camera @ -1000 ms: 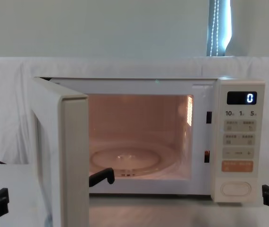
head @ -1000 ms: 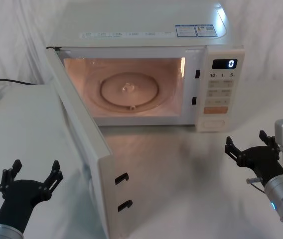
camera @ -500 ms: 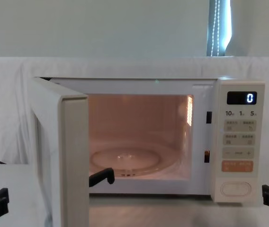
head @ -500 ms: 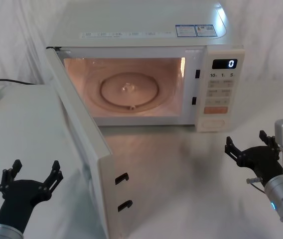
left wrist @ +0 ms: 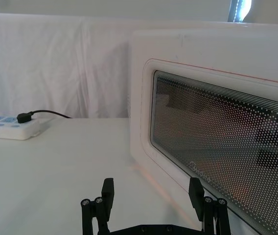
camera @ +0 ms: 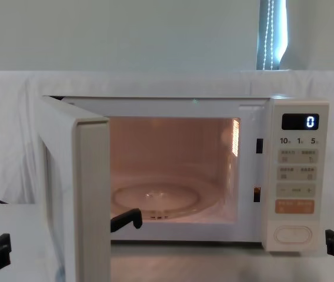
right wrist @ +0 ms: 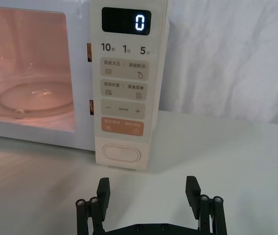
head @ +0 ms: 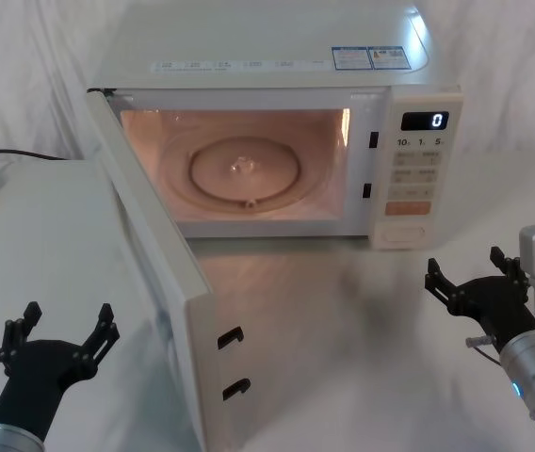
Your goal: Press the button to open the microwave door with one hand; close the microwave door with the other hand.
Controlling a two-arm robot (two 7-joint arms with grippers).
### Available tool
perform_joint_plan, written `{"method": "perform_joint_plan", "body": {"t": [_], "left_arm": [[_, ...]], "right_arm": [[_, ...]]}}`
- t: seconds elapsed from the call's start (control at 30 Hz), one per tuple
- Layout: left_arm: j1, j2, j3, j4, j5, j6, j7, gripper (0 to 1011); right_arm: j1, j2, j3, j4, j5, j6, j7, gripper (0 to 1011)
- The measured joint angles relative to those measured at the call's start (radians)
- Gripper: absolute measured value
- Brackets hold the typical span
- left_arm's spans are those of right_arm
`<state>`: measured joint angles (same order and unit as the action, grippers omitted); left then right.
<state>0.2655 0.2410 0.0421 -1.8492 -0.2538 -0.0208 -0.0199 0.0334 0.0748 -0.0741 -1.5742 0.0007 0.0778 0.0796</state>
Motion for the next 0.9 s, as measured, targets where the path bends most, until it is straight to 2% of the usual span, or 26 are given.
{"method": "perform_joint_plan", "body": {"t": [0.9], "left_arm": [[0.0,0.0,0.0,0.0,0.0,0.0,0.0,1001]], "right_arm": [[0.0,0.0,0.0,0.0,0.0,0.0,0.0,1002]]}}
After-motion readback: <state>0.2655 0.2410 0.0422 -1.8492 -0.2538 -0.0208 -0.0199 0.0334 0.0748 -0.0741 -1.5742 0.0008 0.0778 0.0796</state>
